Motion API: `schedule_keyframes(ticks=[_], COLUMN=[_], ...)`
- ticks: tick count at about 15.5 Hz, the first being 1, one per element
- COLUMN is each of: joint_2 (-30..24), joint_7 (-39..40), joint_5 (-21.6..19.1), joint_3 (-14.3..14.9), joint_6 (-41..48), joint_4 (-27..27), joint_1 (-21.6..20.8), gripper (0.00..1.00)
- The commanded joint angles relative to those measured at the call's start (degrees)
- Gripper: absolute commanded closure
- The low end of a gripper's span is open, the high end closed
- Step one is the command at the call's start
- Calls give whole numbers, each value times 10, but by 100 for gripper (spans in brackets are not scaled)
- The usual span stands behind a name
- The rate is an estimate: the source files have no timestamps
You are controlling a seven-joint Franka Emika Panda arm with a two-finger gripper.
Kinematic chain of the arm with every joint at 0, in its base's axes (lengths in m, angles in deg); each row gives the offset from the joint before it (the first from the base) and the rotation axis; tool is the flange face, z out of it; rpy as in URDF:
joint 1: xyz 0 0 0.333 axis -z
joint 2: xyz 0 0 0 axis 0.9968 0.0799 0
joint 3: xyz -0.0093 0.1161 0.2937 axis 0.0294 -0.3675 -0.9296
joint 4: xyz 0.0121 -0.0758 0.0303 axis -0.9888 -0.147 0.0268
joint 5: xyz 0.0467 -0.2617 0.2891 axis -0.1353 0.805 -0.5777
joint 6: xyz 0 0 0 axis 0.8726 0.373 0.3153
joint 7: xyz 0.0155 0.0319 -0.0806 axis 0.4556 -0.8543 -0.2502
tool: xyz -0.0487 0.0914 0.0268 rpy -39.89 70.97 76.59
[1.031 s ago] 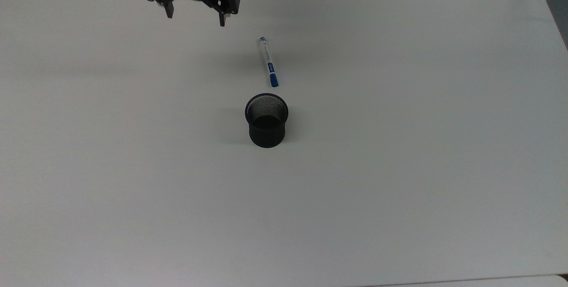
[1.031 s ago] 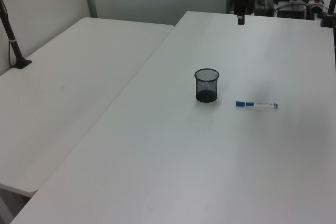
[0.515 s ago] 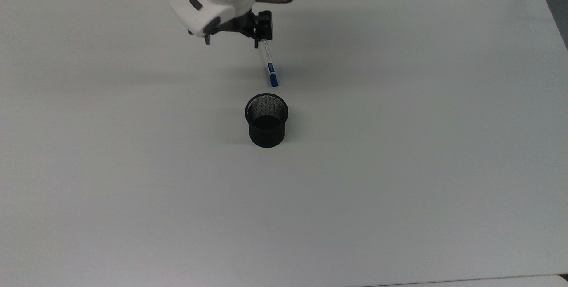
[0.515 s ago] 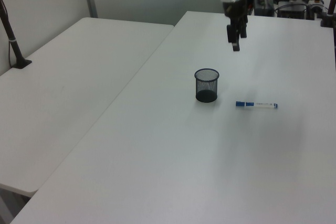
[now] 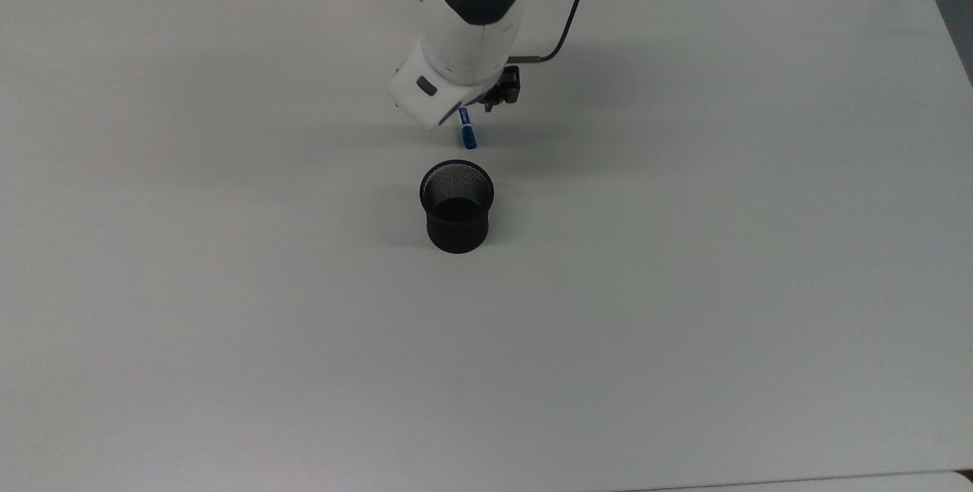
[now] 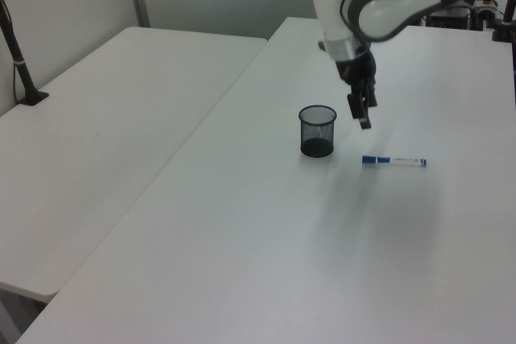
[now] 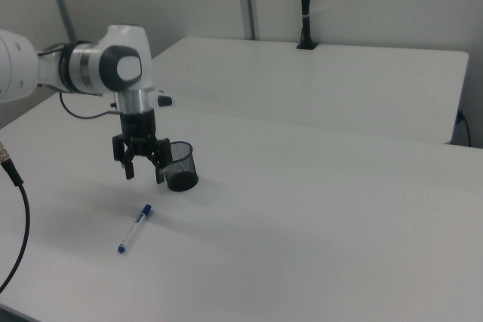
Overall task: Insert the marker
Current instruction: 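Lower the gripper and close it around the marker's body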
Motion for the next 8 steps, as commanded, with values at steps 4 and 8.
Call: schedule_keyframes(ticks=[4, 8], joint_2=[-12, 12], joint_7=[11, 11], joint_5=[-2, 0], joint_3=[6, 6], joint_6=[-109, -112], joint_4=[-96, -89], joint_1=[-29, -34], gripper=[11, 26])
